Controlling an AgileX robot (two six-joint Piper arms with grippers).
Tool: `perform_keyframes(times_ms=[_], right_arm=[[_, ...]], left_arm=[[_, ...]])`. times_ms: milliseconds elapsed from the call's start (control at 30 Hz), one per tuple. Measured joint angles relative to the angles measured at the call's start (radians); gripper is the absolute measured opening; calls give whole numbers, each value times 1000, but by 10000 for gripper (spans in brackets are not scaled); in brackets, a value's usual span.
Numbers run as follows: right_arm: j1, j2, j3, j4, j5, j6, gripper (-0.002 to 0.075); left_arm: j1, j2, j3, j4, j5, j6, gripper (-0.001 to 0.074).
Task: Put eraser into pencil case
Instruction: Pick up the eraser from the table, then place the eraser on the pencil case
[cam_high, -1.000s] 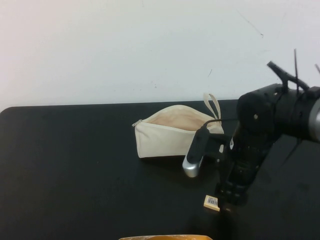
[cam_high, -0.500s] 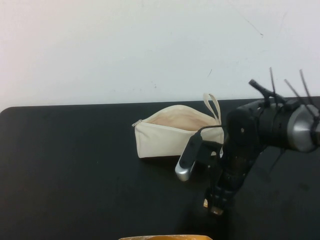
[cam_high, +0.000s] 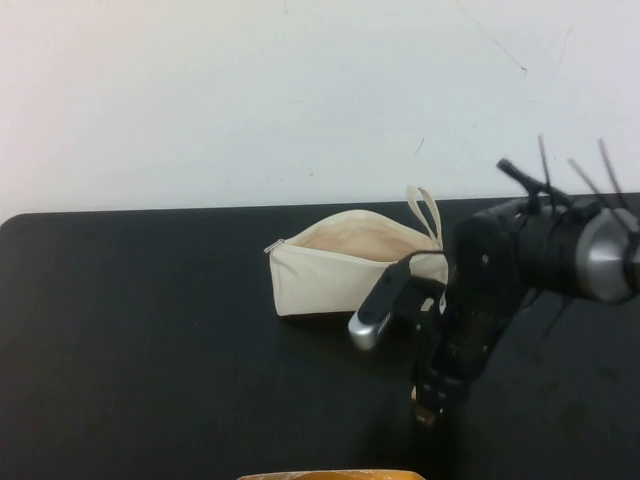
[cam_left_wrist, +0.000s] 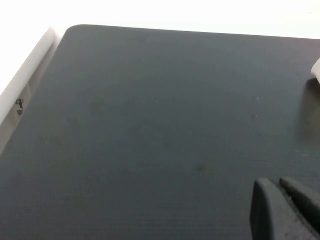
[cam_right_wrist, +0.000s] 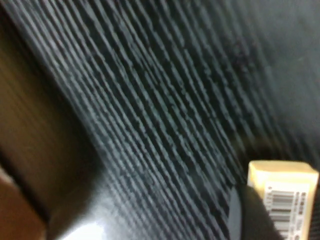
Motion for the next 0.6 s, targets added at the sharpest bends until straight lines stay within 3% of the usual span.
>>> perform_keyframes(times_ms=[333,600], right_arm=[[0,-156,-170,39,51,23,207],[0,-103,-299,49,-252,47,207]], left_arm=[[0,0,0,0,0,0,-4],[0,0,0,0,0,0,-4]])
